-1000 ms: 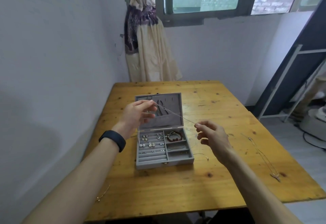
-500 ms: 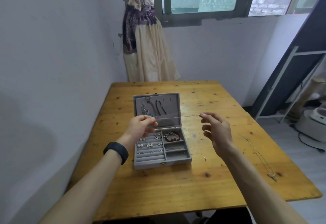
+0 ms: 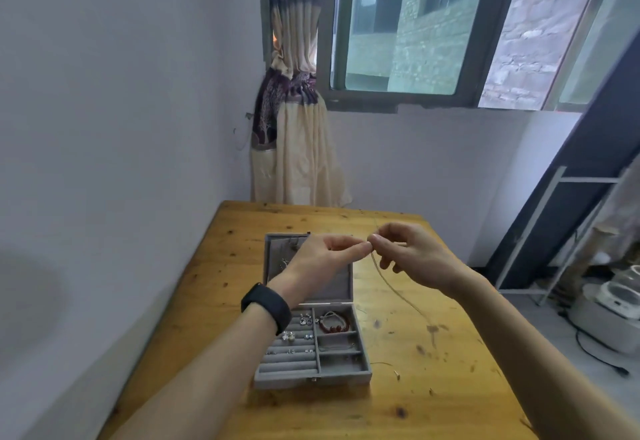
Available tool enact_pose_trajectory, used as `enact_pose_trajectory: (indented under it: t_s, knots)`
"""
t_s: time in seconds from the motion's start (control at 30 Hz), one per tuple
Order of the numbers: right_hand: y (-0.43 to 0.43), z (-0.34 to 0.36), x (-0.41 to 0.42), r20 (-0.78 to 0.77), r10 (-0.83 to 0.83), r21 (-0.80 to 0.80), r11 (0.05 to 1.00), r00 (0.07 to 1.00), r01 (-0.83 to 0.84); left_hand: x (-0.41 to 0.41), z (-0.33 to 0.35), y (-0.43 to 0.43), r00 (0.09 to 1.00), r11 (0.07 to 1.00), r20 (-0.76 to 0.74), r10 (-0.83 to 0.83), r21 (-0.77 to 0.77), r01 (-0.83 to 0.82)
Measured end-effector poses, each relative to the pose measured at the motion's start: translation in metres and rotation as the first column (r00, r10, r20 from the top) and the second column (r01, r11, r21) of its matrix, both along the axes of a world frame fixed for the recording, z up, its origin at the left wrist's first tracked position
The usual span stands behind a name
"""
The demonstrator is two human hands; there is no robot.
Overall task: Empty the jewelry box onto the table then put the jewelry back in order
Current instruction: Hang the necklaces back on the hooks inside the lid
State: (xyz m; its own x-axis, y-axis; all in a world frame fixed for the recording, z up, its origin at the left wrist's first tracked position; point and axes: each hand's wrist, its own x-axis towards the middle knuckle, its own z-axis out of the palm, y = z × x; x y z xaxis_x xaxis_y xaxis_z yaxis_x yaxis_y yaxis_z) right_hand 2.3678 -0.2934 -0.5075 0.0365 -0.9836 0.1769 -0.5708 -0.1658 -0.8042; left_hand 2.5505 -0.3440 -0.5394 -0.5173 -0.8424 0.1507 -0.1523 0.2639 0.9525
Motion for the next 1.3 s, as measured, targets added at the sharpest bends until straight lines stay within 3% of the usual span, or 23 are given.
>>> enact_pose_trajectory:
  t_s: [0.2, 0.3, 0.5, 0.73, 0.83, 0.97, 1.13, 1.3]
  knots:
    - [0.005, 0.006, -0.005, -0.072, 0.012, -0.012, 1.0, 0.997, -0.013, 0.002, 0.001, 0.002, 0.996, 1.0, -0.089, 0.004, 0.013, -0.003]
    - [0.009, 0.003, 0.0, -0.063, 0.034, -0.003, 0.999, 0.997, -0.034, 0.003, -0.004, 0.005, 0.999, 1.0, -0.032, -0.015, 0.009, 0.015]
    - [0.009, -0.008, 0.006, -0.074, 0.029, -0.004, 1.0, 0.997, -0.029, 0.017, -0.009, 0.011, 0.99, 0.997, -0.118, 0.082, 0.001, -0.082]
    - [0.008, -0.027, 0.016, -0.031, 0.056, 0.001, 0.998, 0.998, -0.056, 0.033, -0.018, 0.012, 0.995, 0.988, -0.093, 0.044, 0.15, -0.03]
    - [0.007, -0.036, 0.018, -0.012, 0.033, 0.0, 0.999, 0.999, -0.033, 0.035, -0.026, 0.011, 0.989, 0.956, -0.146, 0.006, 0.291, 0.037]
    - [0.006, -0.048, 0.017, -0.012, 0.032, 0.021, 0.999, 0.999, -0.032, 0.038, -0.034, 0.011, 0.983, 0.927, -0.181, 0.009, 0.37, 0.059]
    - [0.0, -0.058, 0.01, 0.05, -0.016, 0.022, 1.0, 0.999, 0.015, 0.048, -0.041, 0.004, 0.988, 0.894, -0.095, -0.119, 0.423, 0.148]
    - [-0.009, -0.073, -0.01, 0.152, -0.171, 0.025, 0.985, 0.973, 0.169, 0.074, -0.049, -0.009, 0.995, 0.899, 0.011, -0.1, 0.43, 0.085]
